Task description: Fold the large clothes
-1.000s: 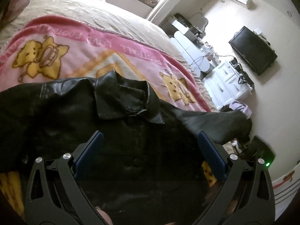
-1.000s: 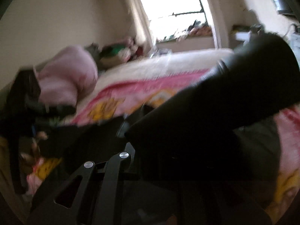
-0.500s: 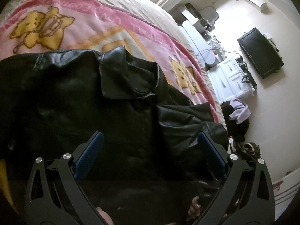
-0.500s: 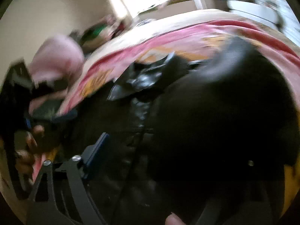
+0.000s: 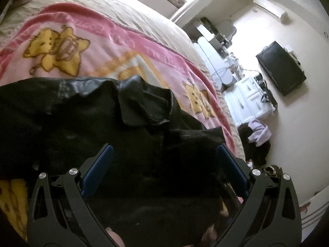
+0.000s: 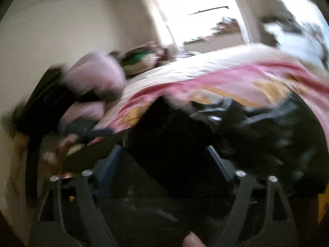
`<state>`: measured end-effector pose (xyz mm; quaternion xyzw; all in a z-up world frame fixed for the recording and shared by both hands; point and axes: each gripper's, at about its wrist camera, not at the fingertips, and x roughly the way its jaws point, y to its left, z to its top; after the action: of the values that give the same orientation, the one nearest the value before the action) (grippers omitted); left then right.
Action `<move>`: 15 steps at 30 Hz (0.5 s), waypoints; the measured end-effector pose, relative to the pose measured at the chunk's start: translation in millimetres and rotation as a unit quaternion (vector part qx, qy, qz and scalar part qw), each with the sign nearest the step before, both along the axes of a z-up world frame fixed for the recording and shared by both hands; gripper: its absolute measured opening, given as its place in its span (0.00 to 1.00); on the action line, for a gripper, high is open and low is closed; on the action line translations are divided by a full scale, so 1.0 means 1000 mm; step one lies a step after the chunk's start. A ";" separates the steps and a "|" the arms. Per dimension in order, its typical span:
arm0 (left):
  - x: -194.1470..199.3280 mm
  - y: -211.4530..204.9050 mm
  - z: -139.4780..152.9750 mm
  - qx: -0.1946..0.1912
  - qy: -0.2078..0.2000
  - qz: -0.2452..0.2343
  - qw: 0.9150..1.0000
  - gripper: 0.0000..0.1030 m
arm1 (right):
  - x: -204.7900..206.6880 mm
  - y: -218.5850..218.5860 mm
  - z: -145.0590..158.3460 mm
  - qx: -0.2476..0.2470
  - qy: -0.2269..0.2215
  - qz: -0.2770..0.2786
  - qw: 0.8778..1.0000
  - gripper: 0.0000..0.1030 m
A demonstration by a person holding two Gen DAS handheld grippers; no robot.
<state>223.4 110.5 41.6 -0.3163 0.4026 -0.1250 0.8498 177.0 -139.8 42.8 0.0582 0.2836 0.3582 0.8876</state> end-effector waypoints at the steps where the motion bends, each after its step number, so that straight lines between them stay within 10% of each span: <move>1: -0.001 0.004 -0.001 -0.002 0.003 0.003 1.000 0.91 | -0.006 0.008 0.000 -0.015 -0.008 0.017 1.000 0.87; 6: -0.009 0.016 -0.024 -0.019 0.028 -0.001 0.999 0.91 | -0.018 0.018 0.004 -0.034 -0.018 0.057 0.998 0.89; 15: 0.001 -0.005 -0.072 -0.009 0.088 -0.037 0.995 0.83 | 0.024 -0.033 0.000 -0.066 0.028 -0.072 0.995 0.73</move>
<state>224.2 105.5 -30.4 -0.3184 0.4864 -0.1309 0.8030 201.1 -173.1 43.1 0.0294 0.3268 0.2723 0.9045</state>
